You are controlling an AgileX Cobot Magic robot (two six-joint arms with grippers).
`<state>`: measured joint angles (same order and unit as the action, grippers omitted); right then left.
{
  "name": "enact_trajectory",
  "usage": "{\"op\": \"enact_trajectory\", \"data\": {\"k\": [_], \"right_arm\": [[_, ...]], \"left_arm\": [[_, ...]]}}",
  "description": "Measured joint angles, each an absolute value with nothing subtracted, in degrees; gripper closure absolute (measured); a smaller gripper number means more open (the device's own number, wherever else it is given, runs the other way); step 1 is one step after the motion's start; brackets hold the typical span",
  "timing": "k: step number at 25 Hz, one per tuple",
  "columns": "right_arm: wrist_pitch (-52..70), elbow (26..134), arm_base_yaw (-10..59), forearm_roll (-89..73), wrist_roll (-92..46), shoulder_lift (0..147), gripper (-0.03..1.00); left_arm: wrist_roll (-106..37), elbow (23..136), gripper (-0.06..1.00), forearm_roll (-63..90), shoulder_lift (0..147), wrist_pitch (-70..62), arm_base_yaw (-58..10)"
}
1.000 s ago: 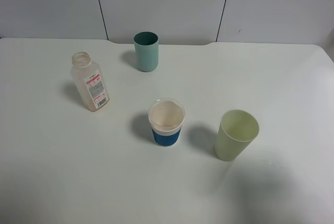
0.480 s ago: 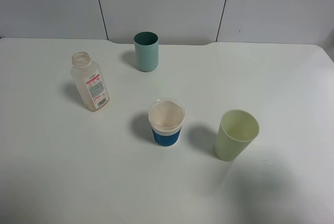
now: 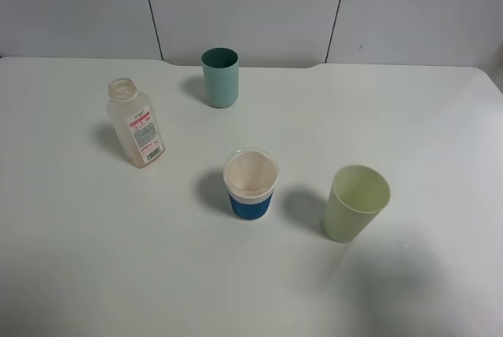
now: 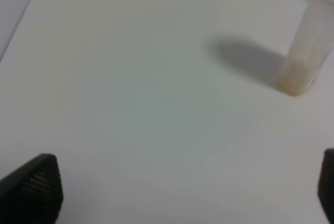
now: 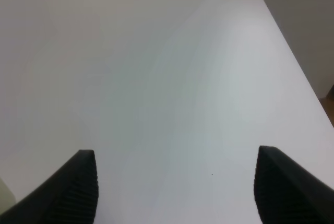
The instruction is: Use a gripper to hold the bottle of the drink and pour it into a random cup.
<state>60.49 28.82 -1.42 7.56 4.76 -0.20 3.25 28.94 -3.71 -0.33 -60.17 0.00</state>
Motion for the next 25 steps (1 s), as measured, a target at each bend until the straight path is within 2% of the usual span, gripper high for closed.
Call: {"op": "enact_trajectory", "data": {"k": [25], "right_arm": [[60.5, 28.8, -1.4, 7.6, 4.8, -0.2, 0.33]], "left_arm": [[3.2, 28.9, -0.05, -3.7, -0.3, -60.2, 0.0]]}}
